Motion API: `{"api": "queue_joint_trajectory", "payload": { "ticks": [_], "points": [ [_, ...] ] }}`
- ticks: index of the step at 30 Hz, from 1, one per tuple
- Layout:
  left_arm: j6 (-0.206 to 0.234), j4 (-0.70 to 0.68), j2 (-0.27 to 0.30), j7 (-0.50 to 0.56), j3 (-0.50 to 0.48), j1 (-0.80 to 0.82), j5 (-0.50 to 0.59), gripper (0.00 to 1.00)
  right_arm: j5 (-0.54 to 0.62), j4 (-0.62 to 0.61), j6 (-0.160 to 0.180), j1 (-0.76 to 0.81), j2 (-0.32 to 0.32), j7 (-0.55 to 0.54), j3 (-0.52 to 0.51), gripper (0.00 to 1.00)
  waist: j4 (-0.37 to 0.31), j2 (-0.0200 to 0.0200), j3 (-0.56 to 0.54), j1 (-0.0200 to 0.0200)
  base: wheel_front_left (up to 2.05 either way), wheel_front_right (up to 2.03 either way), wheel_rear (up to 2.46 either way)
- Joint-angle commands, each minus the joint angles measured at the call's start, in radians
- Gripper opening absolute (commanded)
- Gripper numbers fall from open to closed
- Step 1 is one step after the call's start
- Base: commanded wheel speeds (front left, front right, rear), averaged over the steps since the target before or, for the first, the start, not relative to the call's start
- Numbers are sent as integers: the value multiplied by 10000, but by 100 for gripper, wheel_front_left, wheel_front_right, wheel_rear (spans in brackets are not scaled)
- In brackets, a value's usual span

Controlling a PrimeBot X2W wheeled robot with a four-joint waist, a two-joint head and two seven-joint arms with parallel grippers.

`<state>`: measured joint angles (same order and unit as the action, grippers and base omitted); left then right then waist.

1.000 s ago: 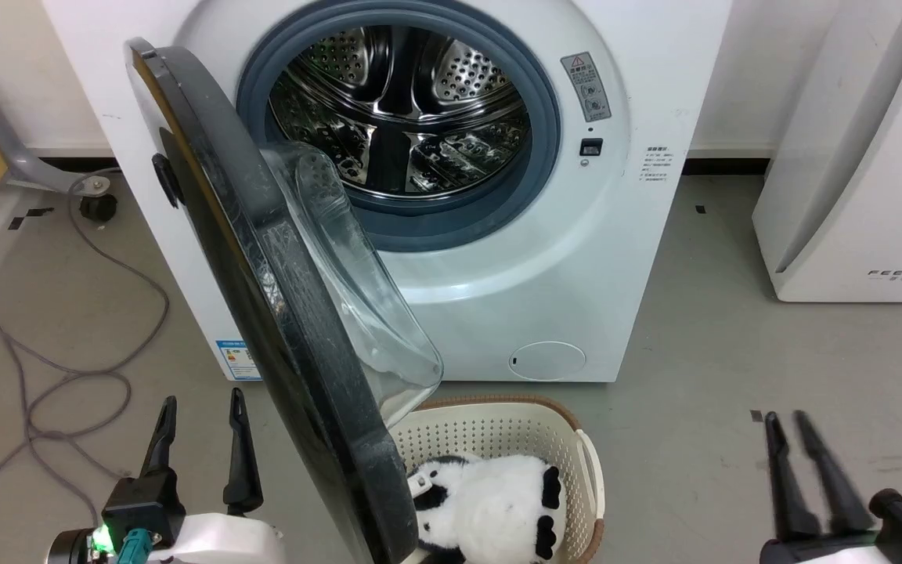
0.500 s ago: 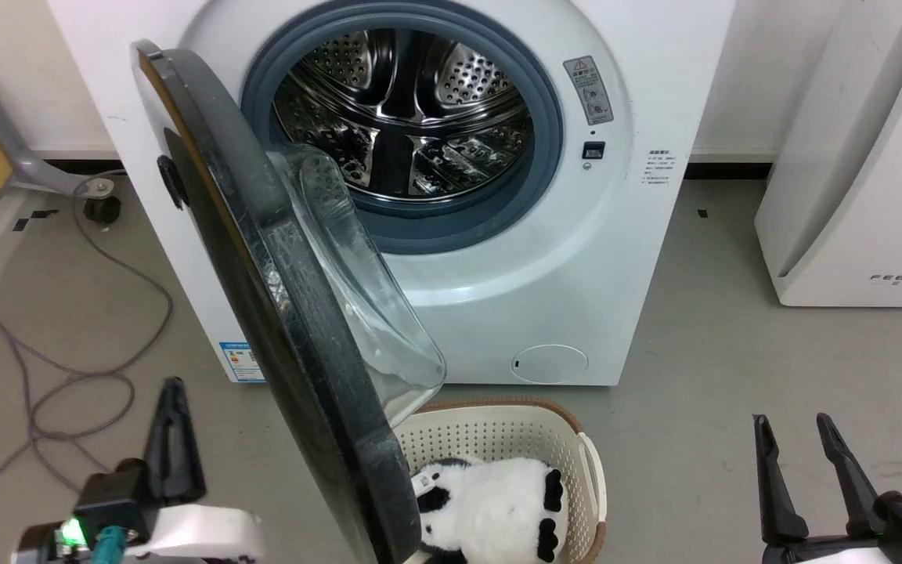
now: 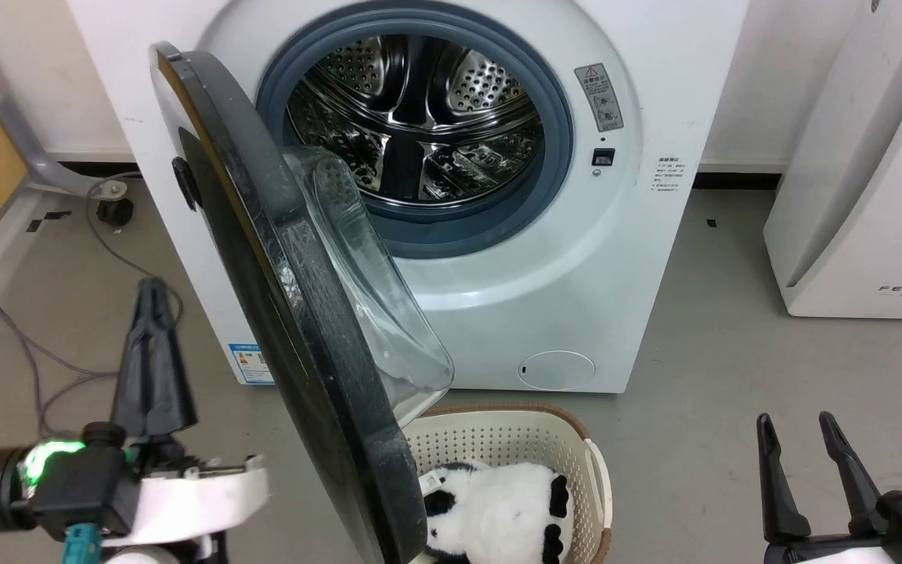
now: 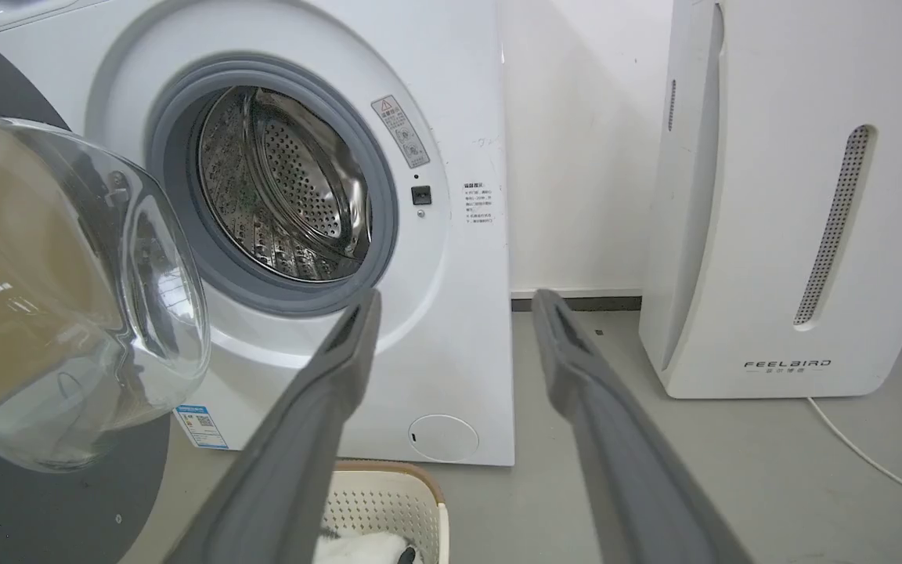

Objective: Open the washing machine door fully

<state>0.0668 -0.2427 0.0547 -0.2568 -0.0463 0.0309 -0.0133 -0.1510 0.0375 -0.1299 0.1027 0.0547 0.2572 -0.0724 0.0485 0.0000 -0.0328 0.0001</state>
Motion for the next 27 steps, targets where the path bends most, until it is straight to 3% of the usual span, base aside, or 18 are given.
{"api": "queue_joint_trajectory", "payload": {
  "ticks": [1, 14, 27],
  "points": [
    [-94, -214, 33, -49, 147, 167, 101, 0, -42, -44, -8, 163, -44, 45, -3, 100, 9, 0, -11, -1, 0, 0, 0],
    [-771, -1370, -10, -49, 2629, 415, 205, 0, -136, -53, -8, 176, -45, 45, 40, 100, 22, 0, -88, -1, 0, 0, 0],
    [-1398, -718, 41, -49, 4898, 28, 300, 0, -204, -40, -8, 193, -45, 45, 12, 100, 159, 0, -38, -1, 0, 0, 0]
  ]
}}
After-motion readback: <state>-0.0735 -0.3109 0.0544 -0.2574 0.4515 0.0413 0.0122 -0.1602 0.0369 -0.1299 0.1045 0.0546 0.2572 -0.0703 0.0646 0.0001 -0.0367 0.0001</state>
